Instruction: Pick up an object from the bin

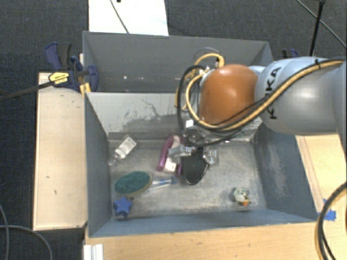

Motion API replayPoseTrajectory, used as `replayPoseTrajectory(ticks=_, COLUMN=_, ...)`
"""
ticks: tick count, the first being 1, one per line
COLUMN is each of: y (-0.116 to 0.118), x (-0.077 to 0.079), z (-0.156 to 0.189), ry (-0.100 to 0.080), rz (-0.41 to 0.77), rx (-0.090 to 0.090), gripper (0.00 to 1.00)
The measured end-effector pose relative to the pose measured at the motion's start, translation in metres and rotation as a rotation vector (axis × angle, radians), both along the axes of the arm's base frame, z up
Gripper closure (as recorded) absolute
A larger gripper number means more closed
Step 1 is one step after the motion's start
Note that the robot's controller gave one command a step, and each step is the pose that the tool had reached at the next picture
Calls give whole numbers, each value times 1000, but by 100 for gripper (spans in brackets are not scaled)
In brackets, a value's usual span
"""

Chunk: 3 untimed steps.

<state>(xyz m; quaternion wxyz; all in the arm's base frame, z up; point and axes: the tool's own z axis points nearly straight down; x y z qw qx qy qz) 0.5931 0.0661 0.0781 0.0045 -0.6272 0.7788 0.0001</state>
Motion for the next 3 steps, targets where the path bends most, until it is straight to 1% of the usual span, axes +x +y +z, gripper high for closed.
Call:
replayPoseTrajectory(ticks=1, y=0, x=-3, z=1, ry=1, rz=-83, rx=-2, gripper=100)
replayPoseTrajectory(ticks=2, y=1, x=-4, z=1, ry=-1, rz=-92, rx=-3, gripper=100)
replayPoseTrajectory(ticks=3, y=-2, x=1, z=0, ry=7, rz=-143, rx=2, gripper=100)
